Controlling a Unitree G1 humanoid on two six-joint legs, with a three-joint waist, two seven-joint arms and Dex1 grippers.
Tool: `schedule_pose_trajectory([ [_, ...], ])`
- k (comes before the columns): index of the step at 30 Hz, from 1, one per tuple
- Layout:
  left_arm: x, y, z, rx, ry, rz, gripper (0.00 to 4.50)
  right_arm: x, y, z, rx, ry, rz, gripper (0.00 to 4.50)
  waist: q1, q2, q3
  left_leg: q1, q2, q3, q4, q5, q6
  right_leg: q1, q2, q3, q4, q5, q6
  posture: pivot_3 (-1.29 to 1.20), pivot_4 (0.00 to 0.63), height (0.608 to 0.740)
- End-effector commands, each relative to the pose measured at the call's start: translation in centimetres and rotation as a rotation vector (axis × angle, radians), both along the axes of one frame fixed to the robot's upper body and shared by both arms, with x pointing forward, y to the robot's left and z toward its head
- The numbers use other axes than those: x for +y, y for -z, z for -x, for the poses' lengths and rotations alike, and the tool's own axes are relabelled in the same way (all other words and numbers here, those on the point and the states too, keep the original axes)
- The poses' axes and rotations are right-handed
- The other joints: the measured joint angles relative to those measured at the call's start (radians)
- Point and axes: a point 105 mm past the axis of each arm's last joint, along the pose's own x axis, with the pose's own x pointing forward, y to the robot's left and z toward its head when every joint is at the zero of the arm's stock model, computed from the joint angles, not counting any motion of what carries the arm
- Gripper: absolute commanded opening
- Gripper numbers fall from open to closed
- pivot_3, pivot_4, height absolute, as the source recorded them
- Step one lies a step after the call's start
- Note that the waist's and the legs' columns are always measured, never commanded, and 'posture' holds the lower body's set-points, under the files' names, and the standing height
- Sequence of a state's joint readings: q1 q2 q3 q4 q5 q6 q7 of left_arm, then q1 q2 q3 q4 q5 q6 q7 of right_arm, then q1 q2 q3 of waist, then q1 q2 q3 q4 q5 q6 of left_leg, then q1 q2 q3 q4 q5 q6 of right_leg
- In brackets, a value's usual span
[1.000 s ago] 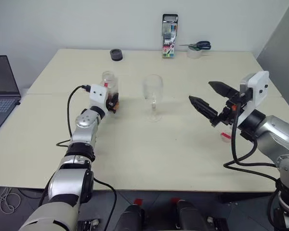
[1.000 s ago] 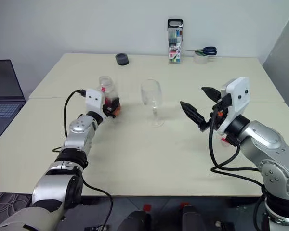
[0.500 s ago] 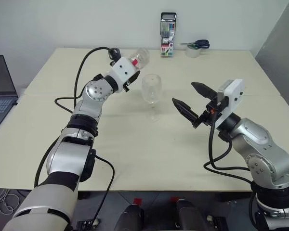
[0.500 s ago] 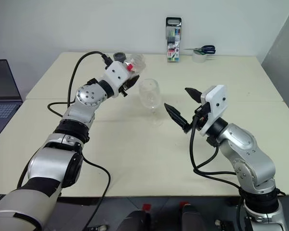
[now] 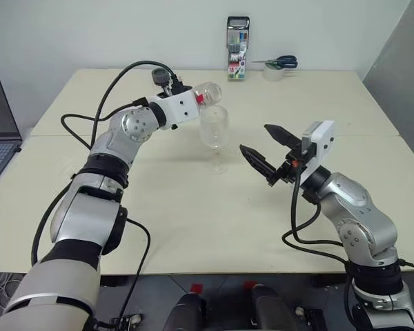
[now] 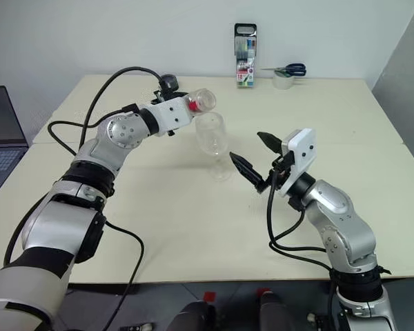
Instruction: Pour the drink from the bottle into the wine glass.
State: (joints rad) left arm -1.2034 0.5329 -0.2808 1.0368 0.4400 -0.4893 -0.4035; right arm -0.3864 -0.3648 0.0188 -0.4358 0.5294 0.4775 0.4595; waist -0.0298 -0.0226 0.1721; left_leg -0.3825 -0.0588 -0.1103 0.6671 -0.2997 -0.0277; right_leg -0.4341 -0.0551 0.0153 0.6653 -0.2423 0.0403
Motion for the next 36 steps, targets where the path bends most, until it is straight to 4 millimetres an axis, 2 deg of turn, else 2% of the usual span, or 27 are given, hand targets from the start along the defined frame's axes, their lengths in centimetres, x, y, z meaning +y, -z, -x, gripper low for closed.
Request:
schedule_pose_trajectory([
  [1, -0.2, -3.2, 0.3, -0.112, 0.011, -0.048, 1.73, 0.2, -1.6, 0.4, -0.068, -0.020, -0.021, 4.50, 0.000, 0.000, 0.000, -0.001, 0.000, 0.001, 0.000, 0.000, 0.000, -0.001, 0.000, 0.001, 0.001, 0.000, 0.000, 0.00, 0.150, 0.740],
  [21, 0.4, -5.1, 0.5, -0.226, -0.005, -0.217, 1.73, 0.6, -1.7, 0.4, -0.075, -0.036, -0.018, 4.50, -0.002, 0.000, 0.000, -0.002, -0.001, 0.002, 0.000, 0.000, 0.000, -0.004, 0.000, 0.001, 0.002, 0.000, 0.000, 0.00, 0.150, 0.740],
  [36, 0.9, -5.4, 0.5, -0.254, -0.017, -0.312, 1.73, 0.4, -1.8, -0.1, -0.080, -0.019, -0.025, 4.50, -0.002, 0.000, 0.000, -0.004, -0.001, 0.003, 0.009, 0.000, 0.000, -0.007, 0.000, 0.002, 0.013, 0.000, 0.000, 0.00, 0.150, 0.740],
])
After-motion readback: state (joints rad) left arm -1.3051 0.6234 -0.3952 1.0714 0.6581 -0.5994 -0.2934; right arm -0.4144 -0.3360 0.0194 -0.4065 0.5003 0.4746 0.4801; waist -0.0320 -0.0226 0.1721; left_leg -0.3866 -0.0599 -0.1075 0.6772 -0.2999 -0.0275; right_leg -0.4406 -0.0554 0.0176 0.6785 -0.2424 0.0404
